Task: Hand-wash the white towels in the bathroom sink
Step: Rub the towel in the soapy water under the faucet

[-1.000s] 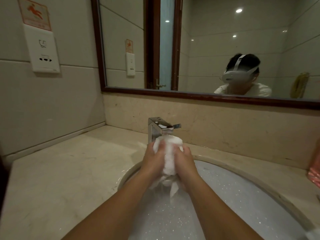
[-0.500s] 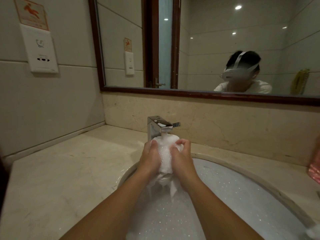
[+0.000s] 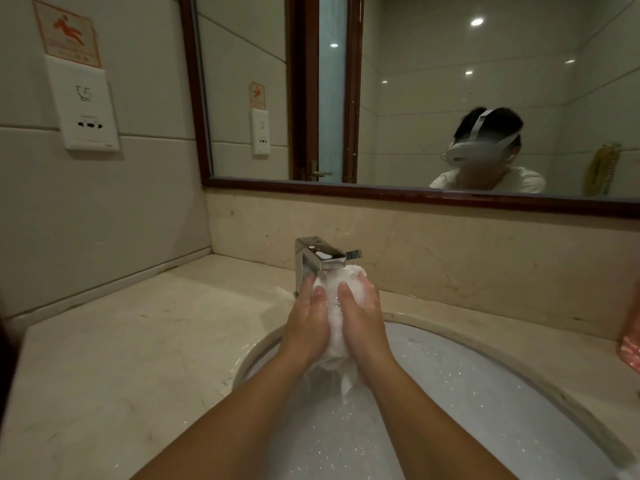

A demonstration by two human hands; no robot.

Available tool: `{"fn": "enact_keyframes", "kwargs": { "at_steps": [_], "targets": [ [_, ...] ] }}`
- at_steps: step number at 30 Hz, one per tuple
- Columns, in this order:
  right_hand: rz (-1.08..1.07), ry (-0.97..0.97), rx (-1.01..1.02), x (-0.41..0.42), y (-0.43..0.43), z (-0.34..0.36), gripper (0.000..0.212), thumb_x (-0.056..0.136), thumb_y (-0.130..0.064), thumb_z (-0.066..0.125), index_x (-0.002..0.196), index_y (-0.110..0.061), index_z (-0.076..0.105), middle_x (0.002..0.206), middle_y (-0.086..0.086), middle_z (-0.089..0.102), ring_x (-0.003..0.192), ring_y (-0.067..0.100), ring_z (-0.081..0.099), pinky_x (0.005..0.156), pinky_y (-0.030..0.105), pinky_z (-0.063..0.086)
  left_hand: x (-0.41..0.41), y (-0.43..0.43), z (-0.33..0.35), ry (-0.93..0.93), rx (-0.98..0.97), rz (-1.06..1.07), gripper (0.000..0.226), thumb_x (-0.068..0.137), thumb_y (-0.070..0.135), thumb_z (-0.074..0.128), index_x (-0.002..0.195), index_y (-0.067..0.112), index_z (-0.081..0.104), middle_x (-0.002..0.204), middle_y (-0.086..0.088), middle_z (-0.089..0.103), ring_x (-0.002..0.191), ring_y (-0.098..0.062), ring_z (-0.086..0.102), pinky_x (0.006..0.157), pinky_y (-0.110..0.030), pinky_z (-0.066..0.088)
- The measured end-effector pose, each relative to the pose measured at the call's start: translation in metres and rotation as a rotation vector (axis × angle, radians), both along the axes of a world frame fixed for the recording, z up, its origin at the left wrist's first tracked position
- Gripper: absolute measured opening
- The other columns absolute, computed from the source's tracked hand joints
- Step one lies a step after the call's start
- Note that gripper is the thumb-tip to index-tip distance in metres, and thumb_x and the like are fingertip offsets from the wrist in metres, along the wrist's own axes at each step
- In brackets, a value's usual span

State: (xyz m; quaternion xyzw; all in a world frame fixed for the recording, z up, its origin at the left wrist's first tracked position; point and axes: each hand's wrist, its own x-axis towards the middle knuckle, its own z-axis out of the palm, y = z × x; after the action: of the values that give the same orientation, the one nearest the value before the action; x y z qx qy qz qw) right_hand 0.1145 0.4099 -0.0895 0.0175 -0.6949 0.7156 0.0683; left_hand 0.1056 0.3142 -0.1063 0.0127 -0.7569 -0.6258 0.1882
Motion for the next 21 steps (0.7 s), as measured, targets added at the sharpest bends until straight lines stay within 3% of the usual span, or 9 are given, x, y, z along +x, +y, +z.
{"fn": "enact_keyframes", "kwargs": {
  "at_steps": [3, 6, 10, 15, 19, 21],
  "targets": [
    [-0.003, 0.005, -0.038, 0.0017, -0.003, 0.0009, 0.054, 0.106, -0.04, 0.056, 0.156, -0.044, 0.035, 0.125, -0.013, 0.059, 0.114, 0.016, 0.063, 0.1, 0.041, 0.054, -0.0012, -0.0023, -0.0003, 0.038, 0.014, 0.02, 0.068, 0.093, 0.06, 0.03, 0.156, 0.039, 0.04, 0.152, 0.004, 0.054, 0.138, -0.018, 0.052, 0.117, -0.048, 0.042],
    [-0.021, -0.008, -0.076, 0.0029, -0.0066, 0.0022, 0.056, 0.104, -0.032, 0.057, 0.153, -0.048, 0.036, 0.127, -0.006, 0.064, 0.112, 0.019, 0.066, 0.102, 0.049, 0.056, -0.001, -0.0042, 0.0006, 0.091, 0.011, 0.05, 0.062, 0.093, 0.057, 0.032, 0.151, 0.038, 0.045, 0.14, 0.01, 0.059, 0.13, -0.014, 0.057, 0.114, -0.044, 0.045],
    [-0.013, -0.02, -0.056, 0.0051, -0.0073, 0.0033, 0.062, 0.1, -0.026, 0.051, 0.155, -0.051, 0.038, 0.113, -0.012, 0.069, 0.101, 0.016, 0.069, 0.096, 0.048, 0.059, -0.0002, -0.0059, 0.0014, 0.1, -0.006, 0.032, 0.064, 0.093, 0.056, 0.03, 0.152, 0.037, 0.043, 0.133, 0.016, 0.053, 0.123, -0.008, 0.052, 0.106, -0.032, 0.043],
    [-0.002, -0.003, -0.048, 0.0057, -0.0077, 0.003, 0.075, 0.08, -0.038, 0.045, 0.154, -0.049, 0.042, 0.126, -0.011, 0.069, 0.107, 0.013, 0.068, 0.096, 0.047, 0.059, -0.0026, -0.007, 0.0005, 0.107, -0.013, 0.023, 0.067, 0.092, 0.055, 0.031, 0.155, 0.034, 0.042, 0.133, 0.016, 0.052, 0.122, -0.006, 0.051, 0.103, -0.027, 0.039],
    [0.003, 0.012, -0.063, 0.0056, -0.0055, 0.0044, 0.061, 0.099, -0.023, 0.045, 0.156, -0.046, 0.04, 0.114, -0.024, 0.061, 0.102, 0.003, 0.061, 0.086, 0.035, 0.053, -0.003, -0.007, 0.0006, 0.099, -0.027, 0.037, 0.064, 0.095, 0.054, 0.031, 0.155, 0.032, 0.042, 0.135, 0.015, 0.05, 0.125, -0.007, 0.049, 0.103, -0.028, 0.039],
    [0.002, 0.007, -0.058, 0.005, -0.0055, 0.0038, 0.061, 0.101, -0.02, 0.045, 0.157, -0.045, 0.04, 0.114, -0.026, 0.06, 0.102, 0.002, 0.061, 0.087, 0.035, 0.053, -0.0029, -0.0068, 0.0009, 0.097, -0.034, 0.045, 0.059, 0.101, 0.052, 0.032, 0.155, 0.032, 0.041, 0.134, 0.015, 0.049, 0.124, -0.007, 0.048, 0.103, -0.029, 0.038]
  ]
}}
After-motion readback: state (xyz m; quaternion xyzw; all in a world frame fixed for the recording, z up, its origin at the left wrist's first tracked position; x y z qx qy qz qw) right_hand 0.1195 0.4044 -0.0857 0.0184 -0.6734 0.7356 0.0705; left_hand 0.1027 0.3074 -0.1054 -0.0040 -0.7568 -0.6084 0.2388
